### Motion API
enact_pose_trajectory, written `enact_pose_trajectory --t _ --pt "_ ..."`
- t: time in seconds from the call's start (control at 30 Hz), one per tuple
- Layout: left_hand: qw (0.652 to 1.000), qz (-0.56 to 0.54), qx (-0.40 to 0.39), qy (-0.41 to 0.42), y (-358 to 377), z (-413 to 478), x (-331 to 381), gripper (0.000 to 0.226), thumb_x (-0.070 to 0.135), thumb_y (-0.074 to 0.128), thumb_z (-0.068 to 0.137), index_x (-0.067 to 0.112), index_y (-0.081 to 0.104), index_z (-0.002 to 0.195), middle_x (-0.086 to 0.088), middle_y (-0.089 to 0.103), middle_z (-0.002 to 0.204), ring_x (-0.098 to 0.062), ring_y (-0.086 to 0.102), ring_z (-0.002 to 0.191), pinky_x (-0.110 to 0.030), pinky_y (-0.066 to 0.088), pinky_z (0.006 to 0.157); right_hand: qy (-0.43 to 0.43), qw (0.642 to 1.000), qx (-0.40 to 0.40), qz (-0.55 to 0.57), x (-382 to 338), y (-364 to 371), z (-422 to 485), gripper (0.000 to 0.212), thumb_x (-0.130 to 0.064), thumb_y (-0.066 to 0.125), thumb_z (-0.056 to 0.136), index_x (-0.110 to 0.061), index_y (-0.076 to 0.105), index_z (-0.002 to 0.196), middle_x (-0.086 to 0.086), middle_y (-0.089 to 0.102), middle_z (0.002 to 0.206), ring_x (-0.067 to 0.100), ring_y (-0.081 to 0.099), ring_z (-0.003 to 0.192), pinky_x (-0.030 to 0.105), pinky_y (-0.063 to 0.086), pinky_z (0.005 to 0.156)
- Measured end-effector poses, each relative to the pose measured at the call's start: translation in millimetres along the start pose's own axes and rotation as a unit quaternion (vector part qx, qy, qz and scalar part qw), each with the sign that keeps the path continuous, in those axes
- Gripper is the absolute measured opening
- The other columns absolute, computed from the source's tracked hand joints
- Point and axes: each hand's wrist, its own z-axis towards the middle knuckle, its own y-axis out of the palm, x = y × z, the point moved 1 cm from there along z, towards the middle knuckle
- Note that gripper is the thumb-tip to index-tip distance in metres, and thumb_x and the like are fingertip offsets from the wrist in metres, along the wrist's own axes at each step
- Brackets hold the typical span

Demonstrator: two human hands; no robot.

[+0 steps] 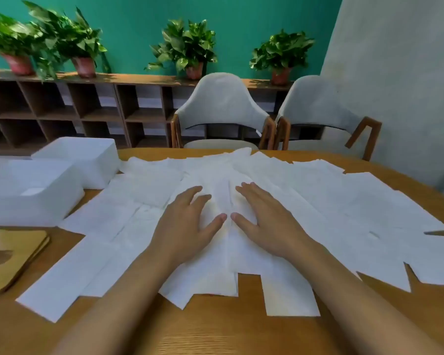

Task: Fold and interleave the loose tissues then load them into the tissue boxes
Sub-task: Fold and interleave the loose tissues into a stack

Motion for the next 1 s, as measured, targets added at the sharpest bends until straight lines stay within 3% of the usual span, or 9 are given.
enact_pose_trajectory --t 0.17,0.3,0.4,0.53,0.63,0.73,0.83,0.93,1.0 --pt "0.999 -0.006 0.043 0.001 16.4 28.8 -0.8 0.059 0.078 0.059 0.085 0.032 0.073 0.12 0.009 0.038 0.163 -0.016 0.035 0.149 -0.041 0.039 0.116 0.006 1.0 0.023 0.006 17.4 9.8 20.9 0.058 -0.053 0.049 0.1 -0.039 0.032 0.154 -0.015 0.023 0.165 0.01 0.021 0.152 0.034 0.022 0.121" --pt "0.998 -0.028 0.059 -0.008 32.0 37.4 4.7 0.051 0.075 0.069 0.079 0.032 0.076 0.104 0.01 0.039 0.162 -0.014 0.036 0.147 -0.04 0.039 0.115 -0.01 0.994 0.085 0.061 33.8 19.9 31.4 0.047 -0.041 0.059 0.097 -0.035 0.051 0.143 -0.013 0.047 0.151 0.011 0.042 0.139 0.035 0.037 0.117" --pt "0.995 -0.051 0.083 -0.018 37.6 41.4 5.4 0.033 0.058 0.075 0.083 0.027 0.077 0.096 0.009 0.046 0.156 -0.014 0.044 0.139 -0.036 0.038 0.109 -0.046 0.984 0.139 0.099 42.4 28.4 37.7 0.04 -0.034 0.058 0.093 -0.028 0.061 0.132 -0.013 0.06 0.136 0.008 0.055 0.124 0.036 0.048 0.108" --pt "0.993 -0.067 0.098 -0.003 39.7 46.8 2.1 0.015 0.035 0.074 0.087 0.02 0.078 0.088 0.009 0.065 0.133 -0.013 0.059 0.117 -0.034 0.048 0.095 -0.069 0.977 0.173 0.099 46.0 35.6 45.2 0.039 -0.026 0.067 0.091 -0.028 0.063 0.13 -0.015 0.063 0.129 0.005 0.058 0.117 0.028 0.051 0.103" --pt "0.98 -0.171 0.105 0.001 32.5 44.7 3.1 0.007 0.026 0.073 0.088 0.022 0.075 0.082 0.014 0.072 0.101 -0.007 0.065 0.094 -0.022 0.051 0.079 -0.084 0.975 0.176 0.106 45.8 36.2 44.8 0.045 -0.024 0.069 0.09 -0.028 0.061 0.134 -0.014 0.061 0.134 0.003 0.056 0.121 0.023 0.047 0.105" --pt "0.933 -0.358 -0.005 -0.011 15.1 41.5 5.6 0.017 0.013 0.067 0.091 0.02 0.074 0.077 0.008 0.073 0.078 -0.012 0.068 0.075 -0.021 0.05 0.069 -0.086 0.972 0.13 0.176 43.8 29.7 41.9 0.063 -0.023 0.071 0.087 -0.036 0.048 0.144 -0.025 0.049 0.146 -0.005 0.045 0.132 0.011 0.035 0.108" --pt "0.894 -0.433 -0.106 0.029 -0.2 41.9 4.8 0.023 0.007 0.064 0.094 0.016 0.071 0.074 -0.004 0.067 0.071 -0.015 0.06 0.067 -0.022 0.045 0.064 -0.096 0.951 0.058 0.287 40.1 21.3 39.8 0.077 -0.027 0.071 0.083 -0.047 0.036 0.148 -0.034 0.037 0.151 -0.008 0.035 0.14 0.004 0.03 0.105" --pt "0.869 -0.478 -0.121 0.031 -3.1 45.7 -1.9 0.015 0.018 0.061 0.088 0.008 0.07 0.08 -0.021 0.064 0.078 -0.022 0.06 0.072 -0.029 0.044 0.065 -0.1 0.927 0.034 0.36 41.4 14.8 37.5 0.069 -0.024 0.078 0.085 -0.043 0.046 0.143 -0.027 0.05 0.145 0.003 0.045 0.137 0.025 0.044 0.109" --pt "0.86 -0.498 -0.109 0.02 -3.3 47.1 -5.2 0.016 0.018 0.062 0.087 0.007 0.071 0.081 -0.013 0.064 0.076 -0.022 0.06 0.072 -0.028 0.044 0.063 -0.093 0.915 0.043 0.39 41.8 12.0 35.5 0.053 -0.02 0.081 0.085 -0.032 0.06 0.133 -0.014 0.065 0.13 0.013 0.059 0.125 0.041 0.051 0.106"
